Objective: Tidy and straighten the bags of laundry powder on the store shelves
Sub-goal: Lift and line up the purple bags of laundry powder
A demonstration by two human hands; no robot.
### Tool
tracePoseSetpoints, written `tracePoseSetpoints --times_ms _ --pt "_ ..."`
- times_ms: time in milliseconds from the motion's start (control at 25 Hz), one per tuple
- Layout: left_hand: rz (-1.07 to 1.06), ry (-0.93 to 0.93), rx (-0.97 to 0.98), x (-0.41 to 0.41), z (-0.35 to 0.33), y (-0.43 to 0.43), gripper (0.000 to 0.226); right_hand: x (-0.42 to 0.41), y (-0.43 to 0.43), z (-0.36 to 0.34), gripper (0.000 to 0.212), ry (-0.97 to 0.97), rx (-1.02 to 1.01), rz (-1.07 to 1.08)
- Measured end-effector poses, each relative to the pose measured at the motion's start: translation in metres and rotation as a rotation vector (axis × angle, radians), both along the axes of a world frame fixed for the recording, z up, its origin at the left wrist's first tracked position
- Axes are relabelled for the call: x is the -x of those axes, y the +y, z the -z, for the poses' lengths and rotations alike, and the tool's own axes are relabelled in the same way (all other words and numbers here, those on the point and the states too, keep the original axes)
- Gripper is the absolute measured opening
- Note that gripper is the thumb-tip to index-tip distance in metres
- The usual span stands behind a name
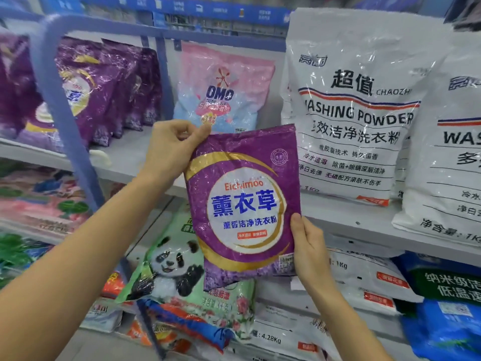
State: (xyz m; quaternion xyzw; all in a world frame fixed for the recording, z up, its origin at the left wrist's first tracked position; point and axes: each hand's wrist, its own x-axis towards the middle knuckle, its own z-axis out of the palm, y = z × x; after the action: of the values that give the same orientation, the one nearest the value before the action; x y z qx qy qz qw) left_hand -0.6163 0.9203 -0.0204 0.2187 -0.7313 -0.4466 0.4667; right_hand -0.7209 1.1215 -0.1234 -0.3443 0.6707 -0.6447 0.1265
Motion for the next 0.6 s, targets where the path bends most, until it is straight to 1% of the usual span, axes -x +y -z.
tracePoseSetpoints --times_ms 80,200,240,280,320,400,440,480,520,600 --pt "-0.018 0.040 -0.072 -0.013 -0.004 -0.011 0.037 -0.006 -0.014 -0.010 0.045 0.018 0.000 -0.030" --pt "0.005 0.199 -0.367 -0.039 -0.004 -0.026 0.046 -0.020 -0.036 -0.016 0.048 0.025 0.015 -0.051" --pt "0.034 0.233 -0.466 -0.051 -0.001 -0.031 0.051 -0.027 -0.045 -0.018 0.049 0.024 0.022 -0.054" --pt "0.068 0.217 -0.525 -0.062 0.005 -0.032 0.056 -0.035 -0.053 -0.021 0.050 0.015 0.032 -0.060" --pt "0.098 0.191 -0.544 -0.075 0.014 -0.034 0.053 -0.045 -0.063 -0.024 0.049 0.007 0.047 -0.068" --pt "0.155 0.147 -0.593 -0.102 0.036 -0.035 0.040 -0.067 -0.086 -0.032 0.047 -0.006 0.087 -0.086" --pt "0.182 0.115 -0.616 -0.120 0.044 -0.036 0.040 -0.082 -0.100 -0.035 0.046 -0.012 0.101 -0.096" --pt "0.220 0.068 -0.603 -0.140 0.053 -0.041 0.046 -0.098 -0.113 -0.038 0.046 -0.022 0.111 -0.109" --pt "0.251 0.005 -0.572 -0.161 0.055 -0.041 0.046 -0.115 -0.126 -0.040 0.045 -0.028 0.117 -0.124" --pt "0.304 -0.022 -0.484 -0.206 0.059 -0.050 0.037 -0.154 -0.154 -0.043 0.044 -0.017 0.130 -0.170"
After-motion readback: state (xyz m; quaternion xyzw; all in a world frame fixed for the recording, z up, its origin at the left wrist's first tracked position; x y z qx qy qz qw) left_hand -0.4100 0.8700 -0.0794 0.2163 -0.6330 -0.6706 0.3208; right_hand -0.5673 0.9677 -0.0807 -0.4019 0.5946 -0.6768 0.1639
